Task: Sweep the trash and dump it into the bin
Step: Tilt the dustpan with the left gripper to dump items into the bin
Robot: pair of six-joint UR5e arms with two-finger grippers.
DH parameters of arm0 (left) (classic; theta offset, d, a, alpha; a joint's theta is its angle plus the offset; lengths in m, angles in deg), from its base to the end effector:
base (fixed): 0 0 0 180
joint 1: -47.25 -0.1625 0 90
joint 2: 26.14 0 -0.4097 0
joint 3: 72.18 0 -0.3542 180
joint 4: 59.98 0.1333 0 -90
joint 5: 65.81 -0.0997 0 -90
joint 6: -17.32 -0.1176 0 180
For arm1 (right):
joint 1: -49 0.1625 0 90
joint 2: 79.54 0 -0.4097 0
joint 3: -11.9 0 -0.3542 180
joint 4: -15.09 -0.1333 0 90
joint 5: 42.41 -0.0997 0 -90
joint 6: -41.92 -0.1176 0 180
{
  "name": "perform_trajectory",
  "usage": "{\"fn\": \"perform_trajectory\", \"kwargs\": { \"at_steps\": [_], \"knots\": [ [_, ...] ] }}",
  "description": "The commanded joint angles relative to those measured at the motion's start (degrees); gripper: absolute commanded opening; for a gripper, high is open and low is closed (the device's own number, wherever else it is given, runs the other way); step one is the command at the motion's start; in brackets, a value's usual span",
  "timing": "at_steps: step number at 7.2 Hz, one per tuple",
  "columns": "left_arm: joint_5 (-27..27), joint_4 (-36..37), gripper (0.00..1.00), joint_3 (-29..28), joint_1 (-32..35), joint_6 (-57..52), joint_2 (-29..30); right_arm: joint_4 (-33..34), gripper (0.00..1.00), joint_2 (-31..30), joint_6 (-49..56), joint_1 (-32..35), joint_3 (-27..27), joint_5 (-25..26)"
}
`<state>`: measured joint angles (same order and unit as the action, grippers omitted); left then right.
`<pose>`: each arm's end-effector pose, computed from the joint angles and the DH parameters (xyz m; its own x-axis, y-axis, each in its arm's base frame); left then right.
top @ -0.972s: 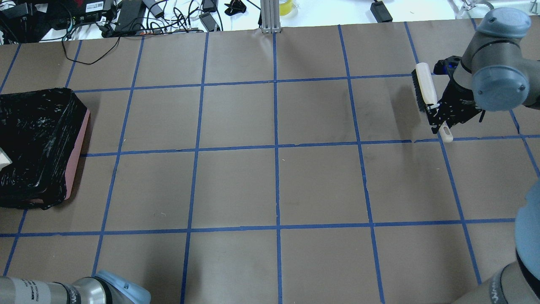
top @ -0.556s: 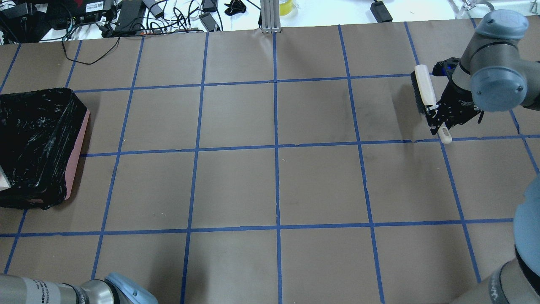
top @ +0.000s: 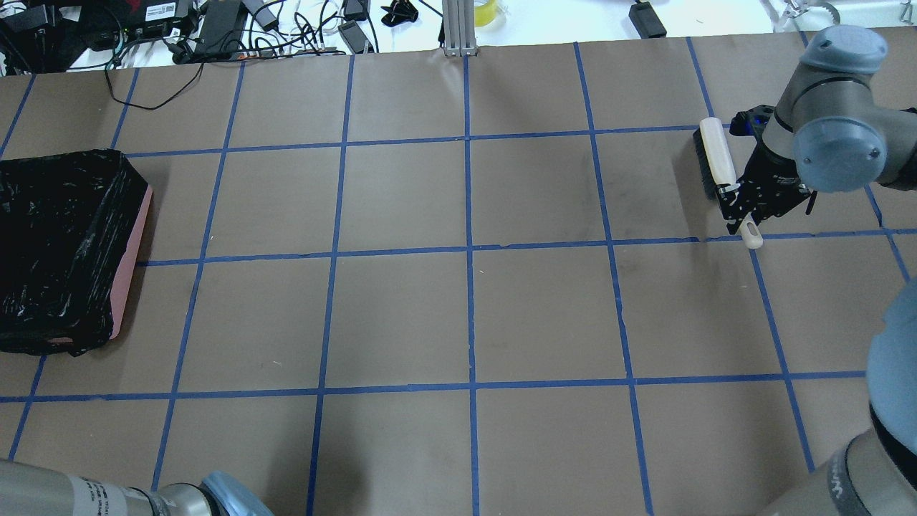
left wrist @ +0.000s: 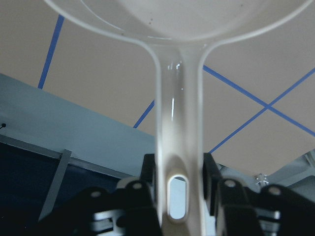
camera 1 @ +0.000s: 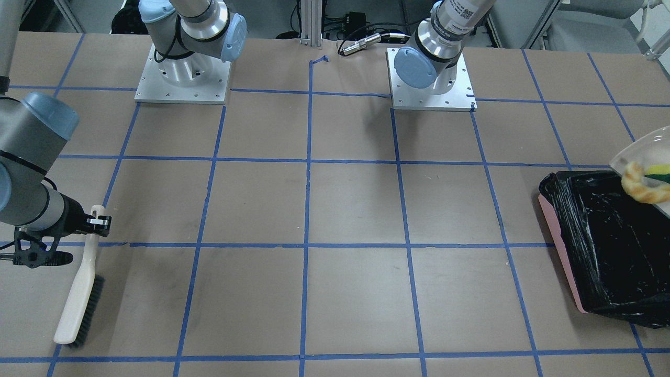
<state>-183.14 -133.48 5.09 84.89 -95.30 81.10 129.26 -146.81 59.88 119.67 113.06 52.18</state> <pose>0.4217 -0.4254 0.4445 -0.5354 0.8444 -0.0190 0.7290 0.4734 0.4945 -0.0588 -0.5419 0.2105 -0.9996 0.0149 0.0230 0.0189 0.9826 0.1849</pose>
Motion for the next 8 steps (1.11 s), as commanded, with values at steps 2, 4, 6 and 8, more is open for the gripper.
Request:
{"fn": "perform_trajectory", "kwargs": {
  "at_steps": [2, 4, 6, 8],
  "knots": [
    [-8.04, 3.96, 0.00, 0.69, 4.61, -5.57, 0.43, -0.09, 0.00, 0.12, -0.03, 0.00, 0.00, 0.07],
    [-12.21, 8.16, 0.00, 2.69, 7.27, -7.69, 0.42, -0.09, 0.00, 0.12, 0.06, 0.00, 0.00, 0.07],
    [-7.16, 9.87, 0.00, 2.62, 7.27, -11.55, -1.41, -0.09, 0.00, 0.12, 0.06, 0.00, 0.00, 0.07],
    [6.54, 2.10, 0.00, 1.05, 7.44, -11.83, -3.35, -0.09, 0.00, 0.29, 0.06, 0.00, 0.00, 0.16]
  ]
}}
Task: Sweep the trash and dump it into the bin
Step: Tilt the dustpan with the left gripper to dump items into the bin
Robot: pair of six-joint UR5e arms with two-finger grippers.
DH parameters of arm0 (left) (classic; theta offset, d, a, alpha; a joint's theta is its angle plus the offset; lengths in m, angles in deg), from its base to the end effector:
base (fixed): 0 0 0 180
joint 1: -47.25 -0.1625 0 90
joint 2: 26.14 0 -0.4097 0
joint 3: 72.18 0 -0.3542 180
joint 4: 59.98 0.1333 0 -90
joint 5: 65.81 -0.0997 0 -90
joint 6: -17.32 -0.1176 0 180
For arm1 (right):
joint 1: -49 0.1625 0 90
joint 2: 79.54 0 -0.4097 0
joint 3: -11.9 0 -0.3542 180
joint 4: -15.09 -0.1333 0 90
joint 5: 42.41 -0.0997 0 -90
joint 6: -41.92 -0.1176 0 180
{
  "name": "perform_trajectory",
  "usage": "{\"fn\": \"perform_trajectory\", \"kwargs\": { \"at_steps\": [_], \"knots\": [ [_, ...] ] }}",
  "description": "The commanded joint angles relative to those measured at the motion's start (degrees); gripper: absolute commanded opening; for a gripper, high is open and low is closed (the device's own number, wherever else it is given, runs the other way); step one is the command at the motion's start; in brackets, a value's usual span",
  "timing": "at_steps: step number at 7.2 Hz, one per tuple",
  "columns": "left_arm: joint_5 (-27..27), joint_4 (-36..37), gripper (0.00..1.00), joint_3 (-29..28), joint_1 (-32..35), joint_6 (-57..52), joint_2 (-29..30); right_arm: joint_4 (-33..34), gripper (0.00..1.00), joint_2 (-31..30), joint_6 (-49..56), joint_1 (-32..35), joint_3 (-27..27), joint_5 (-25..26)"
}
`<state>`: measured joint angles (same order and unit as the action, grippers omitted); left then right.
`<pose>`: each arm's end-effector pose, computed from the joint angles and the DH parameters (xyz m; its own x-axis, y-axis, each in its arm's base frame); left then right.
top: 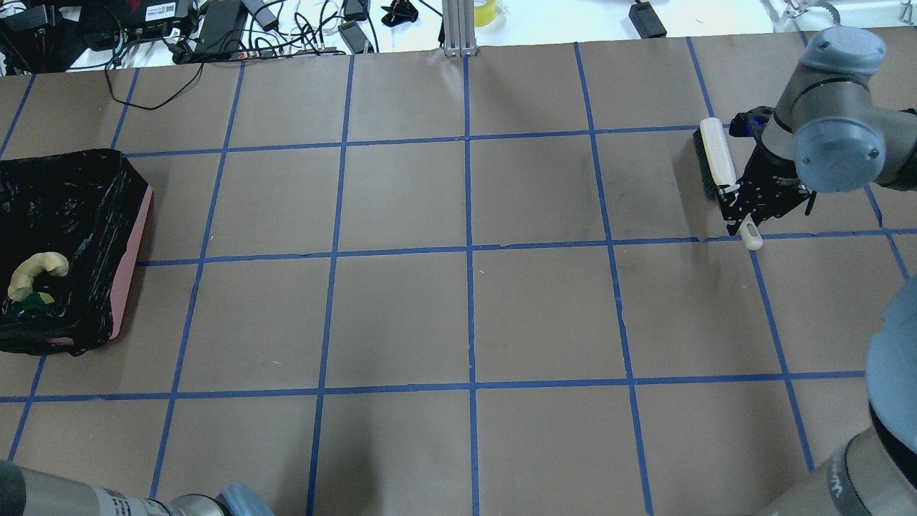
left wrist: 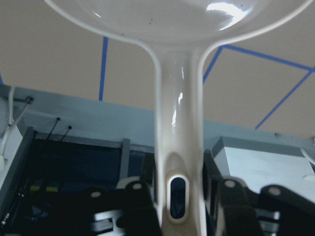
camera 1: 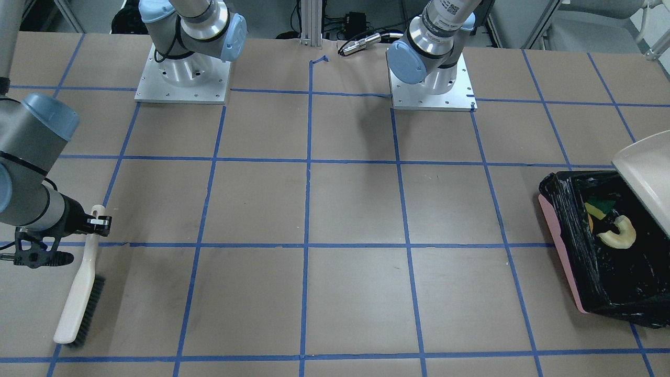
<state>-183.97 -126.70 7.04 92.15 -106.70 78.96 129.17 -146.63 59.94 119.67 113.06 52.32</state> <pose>0.3615 -0.4701 0.4657 -0.2678 0.9633 -0.0196 0.8006 0.2338 0.5517 -0.0590 -0.5417 0.2087 -0.9996 0.0134 0.0236 0.0176 0.9816 0.1901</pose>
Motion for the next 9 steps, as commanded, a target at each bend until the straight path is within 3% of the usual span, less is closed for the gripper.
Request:
{"fn": "perform_trajectory", "kwargs": {
  "at_steps": [1, 2, 4, 5, 6, 7, 8, 9],
  "knots": [
    [15.51, -7.78, 0.00, -1.00, 1.14, -0.43, -1.99, 0.00, 0.00, 0.11, 0.00, 0.00, 0.00, -0.07],
    [22.82, -8.94, 0.00, -0.74, 4.19, -0.43, -2.09, -0.09, 0.00, 0.11, 0.00, 0.00, 0.09, 0.02],
    [24.91, -8.16, 0.00, -0.91, 13.24, 1.93, -0.60, 0.00, 0.00, 0.38, 0.00, 0.00, 0.18, 0.02],
    [32.40, -7.73, 0.00, -0.82, 14.50, 2.29, 0.80, 0.00, 0.00, 0.38, 0.00, 0.00, 0.09, 0.02],
    [34.99, -8.68, 0.00, -0.56, 16.34, 5.34, 2.38, 0.00, 0.10, 0.38, -0.09, 0.00, 0.09, 0.02],
    [35.11, -9.04, 0.00, -0.47, 20.01, 7.37, 4.13, 0.00, 0.41, 0.29, 0.09, 0.00, 0.00, 0.20],
    [35.28, -8.60, 0.00, -0.39, 22.48, 13.22, 5.80, 0.09, 0.64, 0.20, 0.18, 0.00, -0.26, 0.28],
    [35.02, -7.73, 0.00, -0.21, 25.46, 18.41, 7.30, 0.09, 0.75, 0.11, -0.17, 0.00, -0.26, 0.20]
  ]
}}
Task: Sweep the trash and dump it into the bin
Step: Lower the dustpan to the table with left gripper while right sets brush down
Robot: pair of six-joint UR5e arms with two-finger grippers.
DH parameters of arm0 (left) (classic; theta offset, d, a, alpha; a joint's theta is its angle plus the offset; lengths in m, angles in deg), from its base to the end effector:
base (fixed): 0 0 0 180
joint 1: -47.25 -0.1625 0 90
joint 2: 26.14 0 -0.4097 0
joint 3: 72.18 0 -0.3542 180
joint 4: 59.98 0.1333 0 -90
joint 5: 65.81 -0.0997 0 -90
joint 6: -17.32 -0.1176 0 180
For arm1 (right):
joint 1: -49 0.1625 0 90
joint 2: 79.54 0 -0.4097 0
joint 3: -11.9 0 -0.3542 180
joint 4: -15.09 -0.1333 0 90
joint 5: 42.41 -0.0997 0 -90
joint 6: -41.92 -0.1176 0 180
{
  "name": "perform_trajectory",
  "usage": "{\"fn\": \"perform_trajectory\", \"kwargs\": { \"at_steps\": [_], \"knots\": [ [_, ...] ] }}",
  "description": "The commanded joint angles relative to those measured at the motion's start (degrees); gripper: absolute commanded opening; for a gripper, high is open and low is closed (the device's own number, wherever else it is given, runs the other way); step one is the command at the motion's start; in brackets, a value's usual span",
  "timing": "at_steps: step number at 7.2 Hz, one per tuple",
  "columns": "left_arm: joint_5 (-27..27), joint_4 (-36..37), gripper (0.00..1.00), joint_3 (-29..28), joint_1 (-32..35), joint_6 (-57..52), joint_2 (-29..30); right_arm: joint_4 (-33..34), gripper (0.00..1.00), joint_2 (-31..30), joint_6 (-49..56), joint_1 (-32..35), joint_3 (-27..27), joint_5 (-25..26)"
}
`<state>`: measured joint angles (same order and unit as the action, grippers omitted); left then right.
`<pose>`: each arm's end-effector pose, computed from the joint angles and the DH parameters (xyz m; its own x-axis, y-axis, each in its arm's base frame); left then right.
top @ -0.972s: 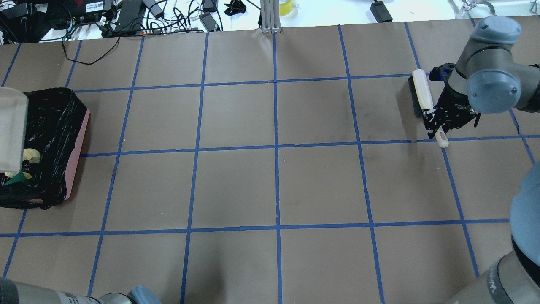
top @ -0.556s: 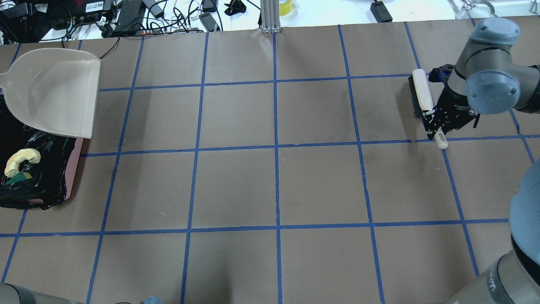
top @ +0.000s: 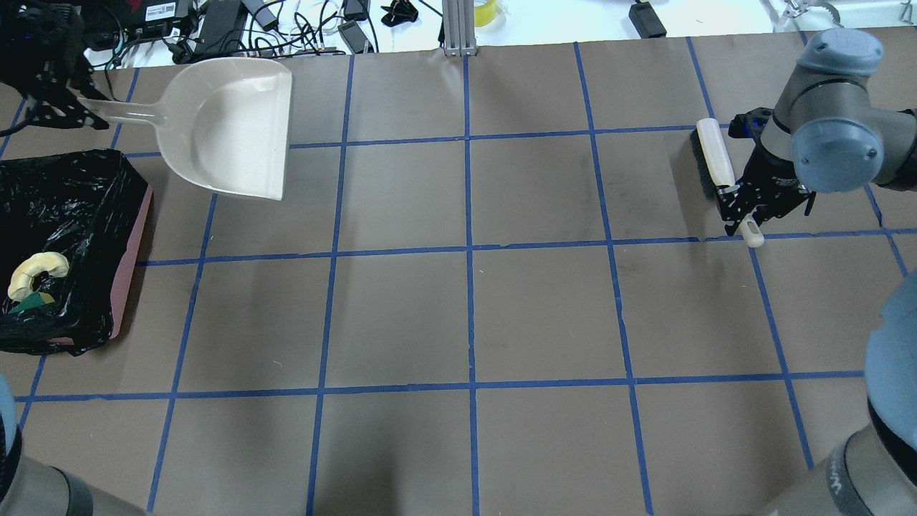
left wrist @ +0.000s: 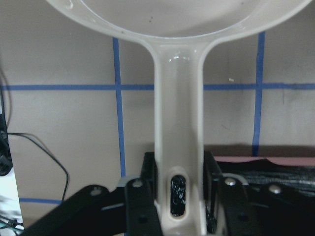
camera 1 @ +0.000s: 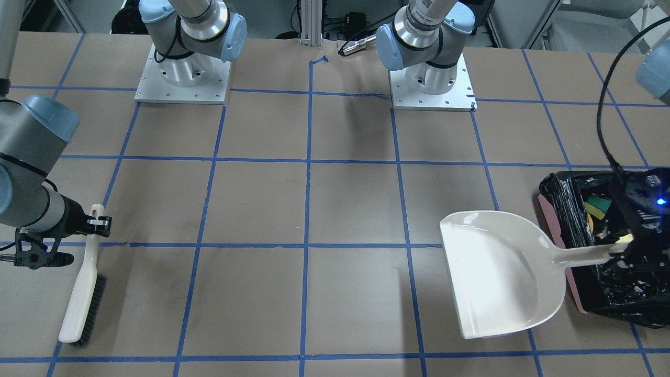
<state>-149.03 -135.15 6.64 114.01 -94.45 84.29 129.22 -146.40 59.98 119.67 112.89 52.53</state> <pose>0.1028 -0.6123 0.3830 -0.0246 0.9907 -0.1339 0.9972 0.0149 -0.0731 -0.0599 -0.5428 0.2078 -0.9996 0.0120 0.0268 0.0169 0.9814 0.1914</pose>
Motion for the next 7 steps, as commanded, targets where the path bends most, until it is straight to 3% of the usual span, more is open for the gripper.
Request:
{"fn": "perform_trajectory", "kwargs": {
  "at_steps": [1, 2, 4, 7],
  "knots": [
    [-0.45, 3.00, 0.00, 1.49, 5.20, 10.56, 3.38, 0.03, 0.80, -0.20, -0.31, 0.00, -0.19, -0.01],
    [-0.28, 7.81, 0.00, 3.25, 5.48, 10.78, 5.05, 0.03, 0.82, -0.20, -0.14, 0.00, -0.19, -0.01],
    [-0.36, 12.50, 0.00, 5.45, 5.66, 9.56, 7.08, 0.29, 0.99, -0.98, -0.75, 0.00, -0.54, 0.16],
    [-0.28, 16.28, 0.00, 8.53, 5.75, 9.29, 8.48, -2.32, 1.00, -8.87, -0.75, 0.26, -0.80, -0.19]
  ]
}}
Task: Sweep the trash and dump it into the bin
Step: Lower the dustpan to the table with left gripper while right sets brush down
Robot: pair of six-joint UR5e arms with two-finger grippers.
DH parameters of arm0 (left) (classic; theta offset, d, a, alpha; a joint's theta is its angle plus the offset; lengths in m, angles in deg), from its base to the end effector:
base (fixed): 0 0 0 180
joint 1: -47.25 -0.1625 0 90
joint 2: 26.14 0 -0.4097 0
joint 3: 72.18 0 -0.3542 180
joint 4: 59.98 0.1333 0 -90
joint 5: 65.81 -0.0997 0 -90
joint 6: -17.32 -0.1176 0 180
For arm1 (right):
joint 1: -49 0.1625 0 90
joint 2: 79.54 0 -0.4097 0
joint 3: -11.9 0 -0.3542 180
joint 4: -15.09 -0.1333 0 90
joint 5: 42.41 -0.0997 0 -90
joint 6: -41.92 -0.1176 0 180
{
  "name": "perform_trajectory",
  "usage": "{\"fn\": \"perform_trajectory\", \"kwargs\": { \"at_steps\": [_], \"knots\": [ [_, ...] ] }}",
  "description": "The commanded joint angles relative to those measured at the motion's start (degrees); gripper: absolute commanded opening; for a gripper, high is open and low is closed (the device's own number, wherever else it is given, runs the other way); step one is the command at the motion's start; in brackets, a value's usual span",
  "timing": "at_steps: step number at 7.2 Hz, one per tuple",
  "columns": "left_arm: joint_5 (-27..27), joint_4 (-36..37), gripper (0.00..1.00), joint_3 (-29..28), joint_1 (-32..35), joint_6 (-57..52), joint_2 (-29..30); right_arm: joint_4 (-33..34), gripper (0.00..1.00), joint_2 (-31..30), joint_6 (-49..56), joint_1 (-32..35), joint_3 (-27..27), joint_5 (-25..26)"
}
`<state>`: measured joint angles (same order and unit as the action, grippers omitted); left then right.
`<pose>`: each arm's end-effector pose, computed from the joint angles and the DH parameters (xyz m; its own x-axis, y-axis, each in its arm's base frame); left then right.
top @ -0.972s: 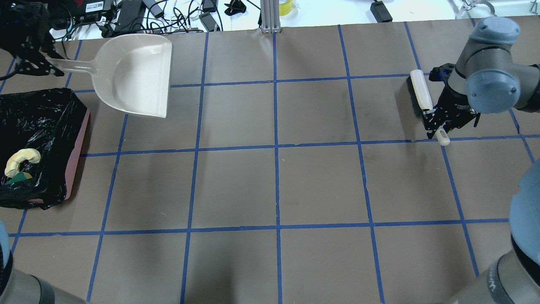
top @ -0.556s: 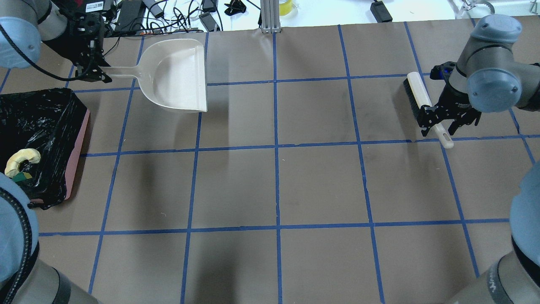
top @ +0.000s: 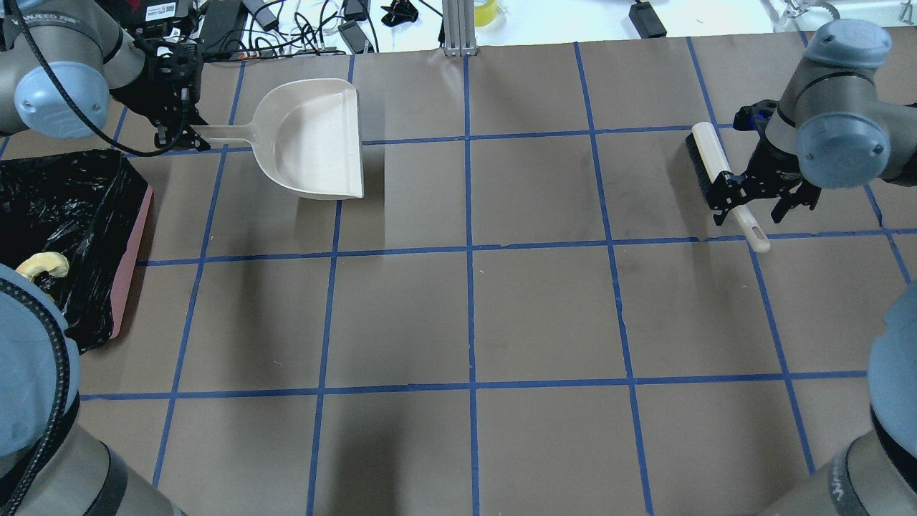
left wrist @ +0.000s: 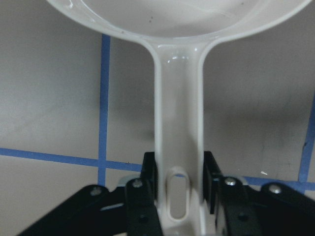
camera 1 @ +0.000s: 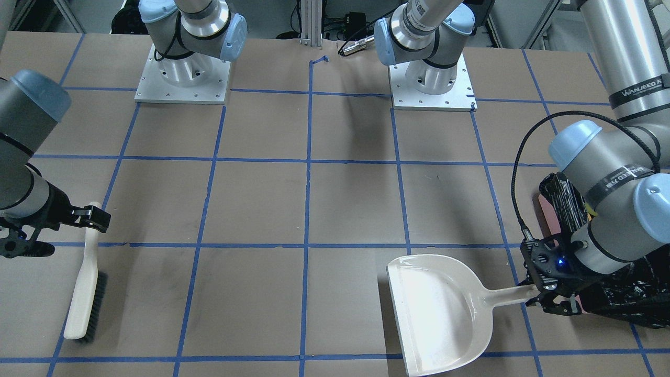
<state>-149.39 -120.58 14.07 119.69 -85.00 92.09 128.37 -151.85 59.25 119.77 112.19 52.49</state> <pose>0.0491 -0.6405 0.2688 -0.0909 0.9900 -0.1076 0.9926 0.0813 -0.0905 -0.0572 -0.5382 0.2617 -0.9980 0.0266 0.0569 0.0324 0.9941 0.1036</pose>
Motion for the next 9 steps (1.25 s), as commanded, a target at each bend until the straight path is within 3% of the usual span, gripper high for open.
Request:
{"fn": "perform_trajectory", "kwargs": {
  "at_steps": [1, 4, 6, 7, 9],
  "knots": [
    [0.08, 1.81, 0.00, 1.29, 0.06, -0.59, 1.39, -1.83, 1.00, -5.89, -0.10, 0.69, -0.19, -0.15],
    [-0.09, 1.72, 0.00, 2.08, 0.94, -4.98, 1.48, -5.17, 1.00, -13.19, -10.43, 9.09, -0.63, -0.50],
    [-0.18, 1.63, 0.00, 4.18, 1.12, -4.90, 0.69, -5.09, 1.00, -14.44, -13.54, 16.91, -1.42, -1.99],
    [-0.18, 1.89, 0.41, 4.28, 1.12, -4.64, 0.95, -5.09, 1.00, -14.44, -13.55, 17.47, -1.77, -3.30],
    [-0.09, 1.81, 0.98, 4.28, 1.12, -4.28, 0.43, -7.53, 1.00, -15.14, -13.63, 17.48, -1.95, -3.06]
  ]
}}
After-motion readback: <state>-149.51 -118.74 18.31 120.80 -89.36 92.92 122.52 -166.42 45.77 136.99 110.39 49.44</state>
